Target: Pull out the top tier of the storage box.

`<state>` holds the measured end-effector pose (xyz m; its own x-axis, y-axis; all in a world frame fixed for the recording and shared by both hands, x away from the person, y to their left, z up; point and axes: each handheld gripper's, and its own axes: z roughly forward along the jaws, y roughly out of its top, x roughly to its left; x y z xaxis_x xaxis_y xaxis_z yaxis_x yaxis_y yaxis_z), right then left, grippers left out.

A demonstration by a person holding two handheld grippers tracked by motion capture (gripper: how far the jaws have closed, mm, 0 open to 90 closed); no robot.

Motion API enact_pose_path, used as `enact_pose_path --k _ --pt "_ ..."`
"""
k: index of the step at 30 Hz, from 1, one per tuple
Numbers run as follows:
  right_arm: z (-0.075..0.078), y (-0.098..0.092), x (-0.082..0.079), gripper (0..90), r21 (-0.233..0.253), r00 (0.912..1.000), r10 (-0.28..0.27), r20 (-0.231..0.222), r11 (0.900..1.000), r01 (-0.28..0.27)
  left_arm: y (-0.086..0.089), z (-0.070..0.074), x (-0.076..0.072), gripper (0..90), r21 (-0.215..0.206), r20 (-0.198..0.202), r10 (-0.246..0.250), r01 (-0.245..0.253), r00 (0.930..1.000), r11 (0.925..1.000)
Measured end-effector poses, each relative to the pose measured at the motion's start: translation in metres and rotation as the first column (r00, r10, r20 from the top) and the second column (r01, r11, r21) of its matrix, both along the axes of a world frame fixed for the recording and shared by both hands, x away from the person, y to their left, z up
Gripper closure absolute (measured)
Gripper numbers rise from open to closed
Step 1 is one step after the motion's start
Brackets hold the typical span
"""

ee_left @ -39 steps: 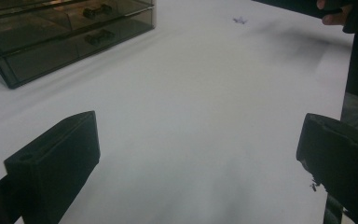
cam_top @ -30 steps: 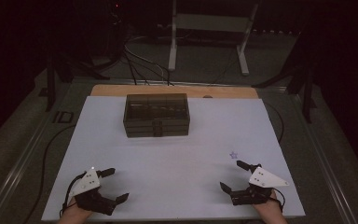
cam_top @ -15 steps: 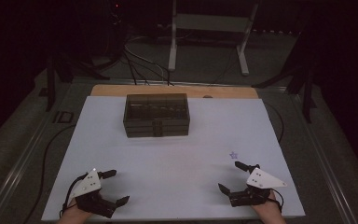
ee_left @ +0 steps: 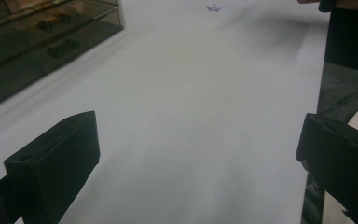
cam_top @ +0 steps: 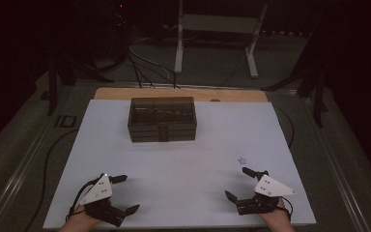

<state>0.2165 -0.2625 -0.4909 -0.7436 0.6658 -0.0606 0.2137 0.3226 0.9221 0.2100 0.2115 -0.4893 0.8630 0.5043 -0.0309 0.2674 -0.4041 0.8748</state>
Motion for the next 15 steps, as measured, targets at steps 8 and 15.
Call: enact_pose_path --k 8,15 --pt "0.0 0.001 -0.001 3.6 0.006 1.0 0.006 -0.002 1.0 -0.006 -0.004 0.013 0.011 0.2 0.048 0.05 0.022 -0.025 0.9985 0.9986" --pt "0.001 0.002 -0.001 3.6 0.009 0.9999 0.012 0.0 1.0 -0.012 -0.01 0.021 0.02 0.2 0.069 0.075 0.019 -0.024 0.997 0.9973"
